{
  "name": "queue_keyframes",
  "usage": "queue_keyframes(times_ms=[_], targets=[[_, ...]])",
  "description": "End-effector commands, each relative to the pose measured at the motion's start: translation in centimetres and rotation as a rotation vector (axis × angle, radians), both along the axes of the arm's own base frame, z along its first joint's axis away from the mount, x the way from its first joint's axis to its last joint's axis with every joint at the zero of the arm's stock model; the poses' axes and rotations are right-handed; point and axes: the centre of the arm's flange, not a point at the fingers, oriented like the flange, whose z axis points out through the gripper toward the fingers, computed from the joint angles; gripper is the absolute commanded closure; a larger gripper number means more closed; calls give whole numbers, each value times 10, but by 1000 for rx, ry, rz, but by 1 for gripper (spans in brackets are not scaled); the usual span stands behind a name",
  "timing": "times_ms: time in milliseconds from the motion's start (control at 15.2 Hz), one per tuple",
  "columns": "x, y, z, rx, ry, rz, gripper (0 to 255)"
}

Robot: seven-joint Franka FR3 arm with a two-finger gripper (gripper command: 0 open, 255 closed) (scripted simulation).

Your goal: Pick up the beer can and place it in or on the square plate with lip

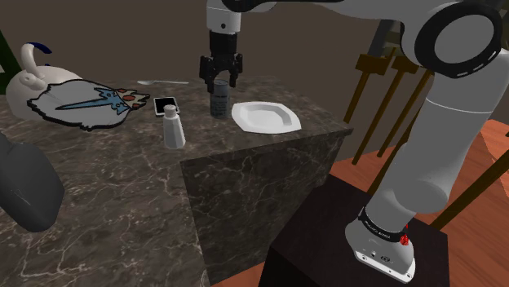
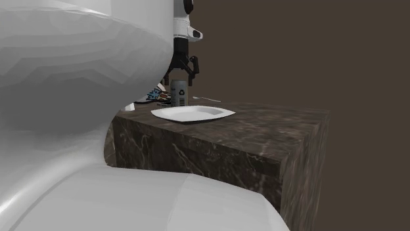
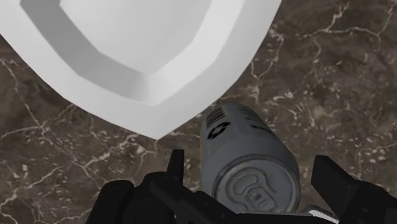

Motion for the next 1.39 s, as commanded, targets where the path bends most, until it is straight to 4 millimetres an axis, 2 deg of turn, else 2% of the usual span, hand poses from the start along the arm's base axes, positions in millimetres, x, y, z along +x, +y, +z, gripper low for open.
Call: queue_keyframes(times_ms=[0,330,396,990,1320], targets=[[0,0,-2,0,-1,0,0],[0,0,-2,0,-1,0,0],[0,0,-2,0,-1,0,255],[0,0,-2,0,-1,0,255],[0,0,24,0,-1,0,255]])
